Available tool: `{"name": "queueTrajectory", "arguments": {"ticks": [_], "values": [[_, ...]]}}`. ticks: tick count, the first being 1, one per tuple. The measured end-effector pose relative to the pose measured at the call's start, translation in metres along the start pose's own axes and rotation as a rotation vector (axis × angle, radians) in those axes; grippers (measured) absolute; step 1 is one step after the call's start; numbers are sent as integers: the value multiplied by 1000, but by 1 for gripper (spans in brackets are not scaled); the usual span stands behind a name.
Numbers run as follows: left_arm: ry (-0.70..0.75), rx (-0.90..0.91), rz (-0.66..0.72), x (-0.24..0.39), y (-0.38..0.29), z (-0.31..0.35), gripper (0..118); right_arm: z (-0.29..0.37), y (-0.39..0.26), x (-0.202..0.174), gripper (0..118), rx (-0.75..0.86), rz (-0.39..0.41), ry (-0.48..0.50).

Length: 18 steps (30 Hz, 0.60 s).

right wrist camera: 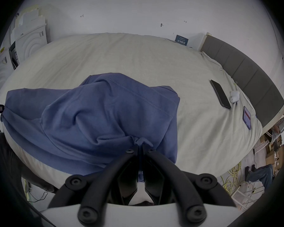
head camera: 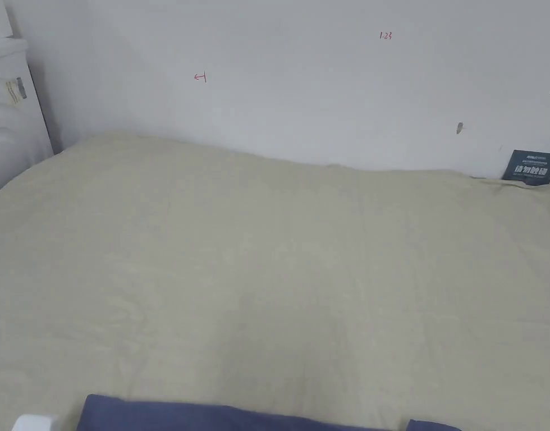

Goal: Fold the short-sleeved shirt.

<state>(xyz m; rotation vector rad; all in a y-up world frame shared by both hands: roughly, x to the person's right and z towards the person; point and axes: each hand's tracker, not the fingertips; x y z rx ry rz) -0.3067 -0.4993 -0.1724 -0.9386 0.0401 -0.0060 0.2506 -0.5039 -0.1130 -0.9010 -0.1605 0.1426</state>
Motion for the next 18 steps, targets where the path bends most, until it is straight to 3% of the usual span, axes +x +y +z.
{"name": "queueTrajectory", "arguments": {"ticks": [3, 6, 9, 11, 13, 14, 18], "values": [[14, -10, -14, 3, -1, -4, 0, -1, 1, -3, 4, 9, 7, -5], [10, 5, -25, 1, -1, 2, 0, 10, 6, -3, 14, 22, -3, -7], [-12, 40, 27, -1, 1, 21, 13, 28, 15, -4, 46, 76, -29, 8], [-14, 102, 50, 0, 8, 33, 27, 37, 23, -1, 47, 118, -28, 15], [-6, 180, 48, 4, 17, 48, 53, 48, 35, -4, 50, 197, -41, 16], [1, 224, 41, 8, 23, 56, 60, 53, 44, -5, 53, 241, -43, 22], [6, 381, 43, 20, 42, 72, 62, 58, 67, -12, 55, 386, -77, 36]]}}
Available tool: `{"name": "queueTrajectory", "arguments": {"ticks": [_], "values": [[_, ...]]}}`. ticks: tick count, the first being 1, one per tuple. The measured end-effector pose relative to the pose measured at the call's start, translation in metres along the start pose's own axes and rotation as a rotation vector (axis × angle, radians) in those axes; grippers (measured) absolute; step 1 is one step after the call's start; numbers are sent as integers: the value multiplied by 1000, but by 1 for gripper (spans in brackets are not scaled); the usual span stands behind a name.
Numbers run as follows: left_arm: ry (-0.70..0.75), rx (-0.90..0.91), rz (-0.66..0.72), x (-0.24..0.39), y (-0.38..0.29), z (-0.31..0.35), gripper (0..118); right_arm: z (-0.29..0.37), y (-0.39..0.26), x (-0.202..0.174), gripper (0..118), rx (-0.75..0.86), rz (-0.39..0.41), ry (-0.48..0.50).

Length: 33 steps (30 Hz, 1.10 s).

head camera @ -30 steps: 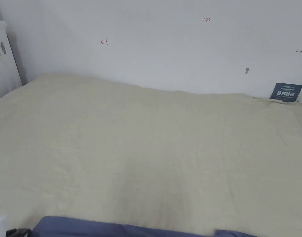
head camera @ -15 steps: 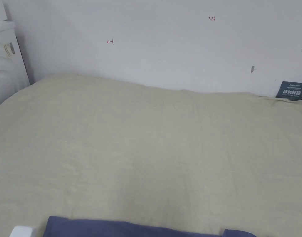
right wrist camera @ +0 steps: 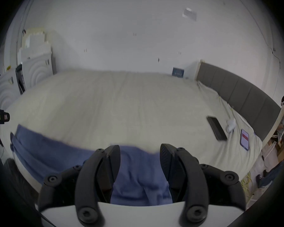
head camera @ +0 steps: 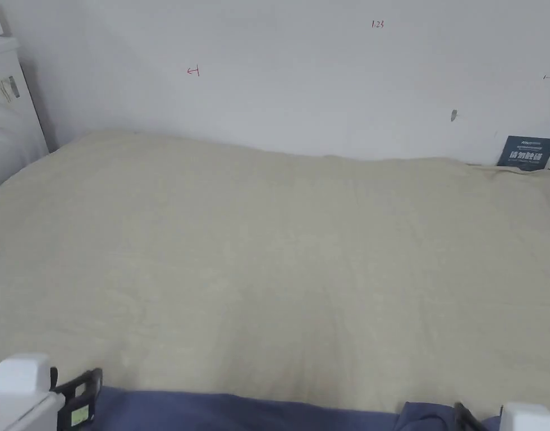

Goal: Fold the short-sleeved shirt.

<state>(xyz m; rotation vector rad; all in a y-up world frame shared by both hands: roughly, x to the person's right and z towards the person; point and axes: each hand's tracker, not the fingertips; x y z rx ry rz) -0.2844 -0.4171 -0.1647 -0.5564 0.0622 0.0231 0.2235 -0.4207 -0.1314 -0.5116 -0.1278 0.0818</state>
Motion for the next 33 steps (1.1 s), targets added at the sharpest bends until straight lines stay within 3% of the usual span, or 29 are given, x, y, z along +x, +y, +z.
{"name": "queueTrajectory", "arguments": {"ticks": [7, 9, 11, 12, 16, 22, 27, 30, 33], "values": [[60, 208, -35, 42, 21, -1, 61, -19, 26, -26, 54, 151, -38, 41], [49, 239, -38, 52, 23, -2, 56, -23, 30, -34, 48, 168, -43, 49], [51, 258, -55, 58, 22, -8, 41, -24, 31, -40, 17, 196, -48, 52], [52, 265, -63, 63, 21, -9, 34, -25, 32, -44, 8, 207, -49, 50], [51, 277, -72, 73, 15, -11, 0, -24, 33, -53, 1, 217, -44, 53], [47, 249, -67, 73, 8, -13, 0, -22, 31, -67, 0, 239, 15, 59], [46, 125, 37, 36, 10, -17, 0, -24, 34, -70, 0, 243, 24, 50], [-13, 22, 141, -2, 13, -24, 0, -27, 36, -71, 0, 233, 30, 47], [-171, -107, 249, -45, 13, -38, 0, -28, 35, -70, 0, 226, 28, 48]]}}
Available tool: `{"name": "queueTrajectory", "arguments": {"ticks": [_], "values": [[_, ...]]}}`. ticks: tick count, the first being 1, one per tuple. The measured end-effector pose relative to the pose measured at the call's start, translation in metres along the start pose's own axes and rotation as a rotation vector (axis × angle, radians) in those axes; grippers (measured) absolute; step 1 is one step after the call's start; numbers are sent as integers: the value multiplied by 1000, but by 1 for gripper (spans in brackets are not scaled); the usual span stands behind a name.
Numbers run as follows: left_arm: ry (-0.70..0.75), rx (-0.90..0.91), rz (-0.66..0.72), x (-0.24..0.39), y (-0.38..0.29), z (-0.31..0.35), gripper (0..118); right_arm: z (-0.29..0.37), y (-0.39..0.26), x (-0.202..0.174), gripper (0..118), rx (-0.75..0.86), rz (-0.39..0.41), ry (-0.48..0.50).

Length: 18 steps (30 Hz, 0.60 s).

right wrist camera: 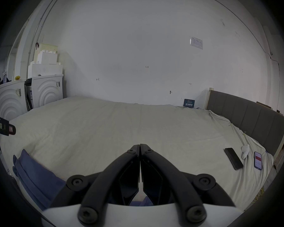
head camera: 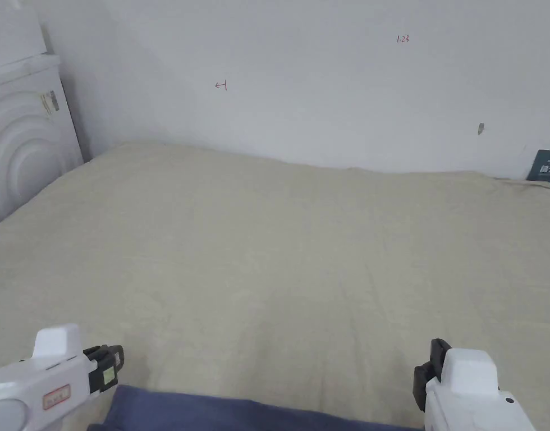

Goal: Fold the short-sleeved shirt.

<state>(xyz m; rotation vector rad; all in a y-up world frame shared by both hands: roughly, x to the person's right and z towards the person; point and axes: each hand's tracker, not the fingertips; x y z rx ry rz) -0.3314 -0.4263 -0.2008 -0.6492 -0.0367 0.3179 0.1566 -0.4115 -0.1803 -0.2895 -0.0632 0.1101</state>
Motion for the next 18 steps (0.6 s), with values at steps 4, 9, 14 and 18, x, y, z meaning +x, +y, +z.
{"name": "queueTrajectory", "arguments": {"ticks": [4, 9, 14, 18], "values": [[-104, -162, 2, -36, 1, -12, 0, -2, -2, 1, 0, -20, -15, -1], [-243, -309, 66, -64, -6, -29, 30, -3, -6, 0, 0, -38, -13, -2], [-215, -419, 63, -51, -25, -41, 73, -4, -10, 0, 0, -47, -14, -5], [-243, -384, 90, -40, -26, -34, 73, -5, -12, -1, 0, -55, -8, -7]]}}
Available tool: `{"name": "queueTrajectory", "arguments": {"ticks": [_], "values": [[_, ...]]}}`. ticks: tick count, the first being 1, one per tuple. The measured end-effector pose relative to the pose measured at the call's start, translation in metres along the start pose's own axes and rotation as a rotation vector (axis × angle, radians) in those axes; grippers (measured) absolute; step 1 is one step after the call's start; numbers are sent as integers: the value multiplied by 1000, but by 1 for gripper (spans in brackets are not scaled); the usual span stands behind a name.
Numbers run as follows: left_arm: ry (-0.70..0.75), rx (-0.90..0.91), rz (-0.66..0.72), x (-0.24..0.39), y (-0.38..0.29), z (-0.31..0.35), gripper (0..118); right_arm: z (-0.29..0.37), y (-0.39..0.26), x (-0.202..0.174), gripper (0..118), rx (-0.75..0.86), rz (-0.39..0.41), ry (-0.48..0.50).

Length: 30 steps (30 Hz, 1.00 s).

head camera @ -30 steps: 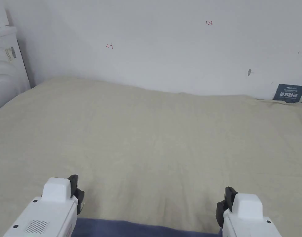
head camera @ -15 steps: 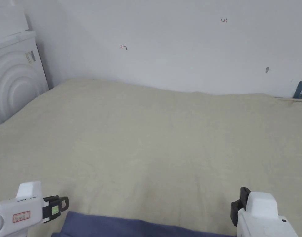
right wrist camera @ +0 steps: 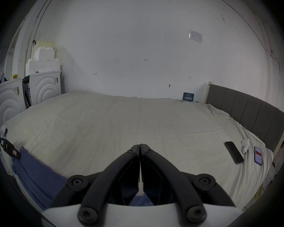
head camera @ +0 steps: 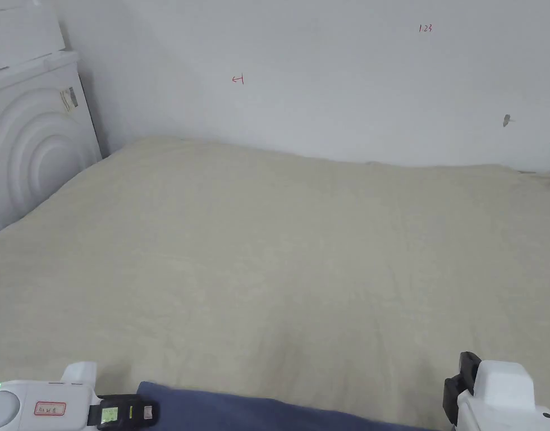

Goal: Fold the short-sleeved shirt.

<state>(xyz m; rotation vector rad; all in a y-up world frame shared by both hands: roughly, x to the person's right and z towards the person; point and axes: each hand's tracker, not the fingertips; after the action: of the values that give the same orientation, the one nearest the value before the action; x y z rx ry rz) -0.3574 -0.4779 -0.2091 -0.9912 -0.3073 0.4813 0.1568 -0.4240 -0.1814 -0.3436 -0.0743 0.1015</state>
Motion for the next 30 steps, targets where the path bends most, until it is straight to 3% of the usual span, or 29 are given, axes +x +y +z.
{"name": "queueTrajectory", "arguments": {"ticks": [3, 7, 8, 10, 13, 15, 19, 20, 30], "values": [[29, -13, -54, 17, -4, -5, 65, -2, -1, -2, 0, -10, 1, 4], [74, -9, -105, 32, -8, -5, 38, -4, -2, -7, 0, -16, -2, 10], [95, -7, -106, 3, 9, -9, 35, -4, -2, -9, 0, -15, -1, 14], [115, -3, -121, 5, 9, -9, 31, -4, -2, -12, 0, -18, 7, 17], [91, -20, -140, 4, 6, -15, 10, -4, -4, -16, 0, -19, 9, 28], [146, -16, -185, 8, 2, -19, 8, -5, -5, -17, 0, -21, 11, 33], [39, -19, -76, -2, 8, -15, 1, -5, -6, -18, 0, -28, 11, 38], [79, -9, -92, -1, 6, -15, 0, -4, -6, -18, 0, -30, 8, 38], [78, 32, -91, 0, 17, 10, 0, -3, -6, -12, 0, -25, -5, 29]]}}
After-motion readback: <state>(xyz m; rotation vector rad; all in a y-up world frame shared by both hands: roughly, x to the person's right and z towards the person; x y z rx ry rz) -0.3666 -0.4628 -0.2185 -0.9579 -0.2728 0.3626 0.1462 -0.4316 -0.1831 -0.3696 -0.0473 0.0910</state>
